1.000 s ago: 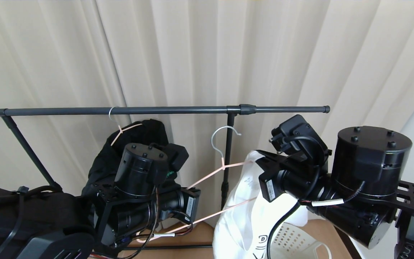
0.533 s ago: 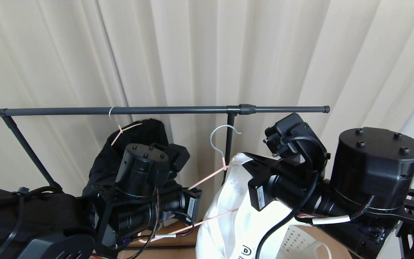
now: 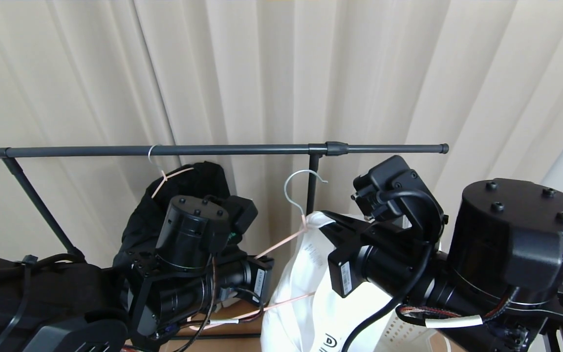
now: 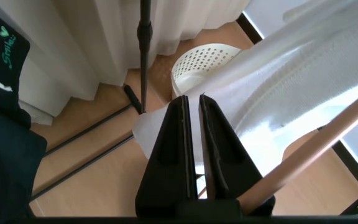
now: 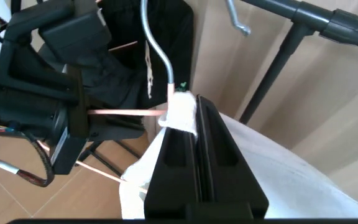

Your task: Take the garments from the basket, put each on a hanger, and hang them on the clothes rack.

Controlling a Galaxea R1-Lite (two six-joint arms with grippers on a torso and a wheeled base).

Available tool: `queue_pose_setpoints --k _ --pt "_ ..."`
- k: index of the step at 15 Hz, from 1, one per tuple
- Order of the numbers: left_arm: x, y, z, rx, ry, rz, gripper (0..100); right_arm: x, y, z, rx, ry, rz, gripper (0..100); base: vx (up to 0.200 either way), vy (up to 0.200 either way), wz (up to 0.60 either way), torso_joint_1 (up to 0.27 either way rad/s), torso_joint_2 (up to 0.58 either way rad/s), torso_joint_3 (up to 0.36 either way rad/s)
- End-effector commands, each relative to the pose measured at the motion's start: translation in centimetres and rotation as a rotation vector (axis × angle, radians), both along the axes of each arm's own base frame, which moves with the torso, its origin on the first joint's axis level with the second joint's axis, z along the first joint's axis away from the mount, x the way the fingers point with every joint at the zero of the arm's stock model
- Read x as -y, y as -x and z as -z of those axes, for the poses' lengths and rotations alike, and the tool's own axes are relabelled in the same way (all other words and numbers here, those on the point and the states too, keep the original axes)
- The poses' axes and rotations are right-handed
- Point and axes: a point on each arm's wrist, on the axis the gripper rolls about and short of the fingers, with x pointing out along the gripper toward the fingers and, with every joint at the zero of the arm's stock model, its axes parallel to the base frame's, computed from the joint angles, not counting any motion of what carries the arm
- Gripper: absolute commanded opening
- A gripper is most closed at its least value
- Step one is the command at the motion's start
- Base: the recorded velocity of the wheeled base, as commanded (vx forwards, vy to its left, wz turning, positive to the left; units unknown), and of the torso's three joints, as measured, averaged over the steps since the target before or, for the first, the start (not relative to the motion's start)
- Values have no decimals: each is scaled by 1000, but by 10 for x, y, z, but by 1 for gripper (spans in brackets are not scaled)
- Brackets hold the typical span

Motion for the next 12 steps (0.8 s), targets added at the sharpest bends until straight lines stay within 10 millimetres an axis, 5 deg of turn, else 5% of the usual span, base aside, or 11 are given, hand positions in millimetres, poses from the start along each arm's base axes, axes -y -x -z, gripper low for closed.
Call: queue_pose_setpoints --k 1,2,3,12 --pt "-1 1 -1 2 2 -2 0 0 -1 -1 5 -5 11 0 0 0 0 0 0 0" --pt "-1 1 -2 5 5 -2 0 2 -4 -3 7 -8 25 0 0 0 0 0 0 0" --pt "-2 1 -3 7 8 -2 0 5 -7 -4 10 -9 38 100 0 0 0 0 0 0" --pt "-6 7 -5 19 22 2 0 10 -23 -11 33 -26 137 100 0 0 0 0 0 0"
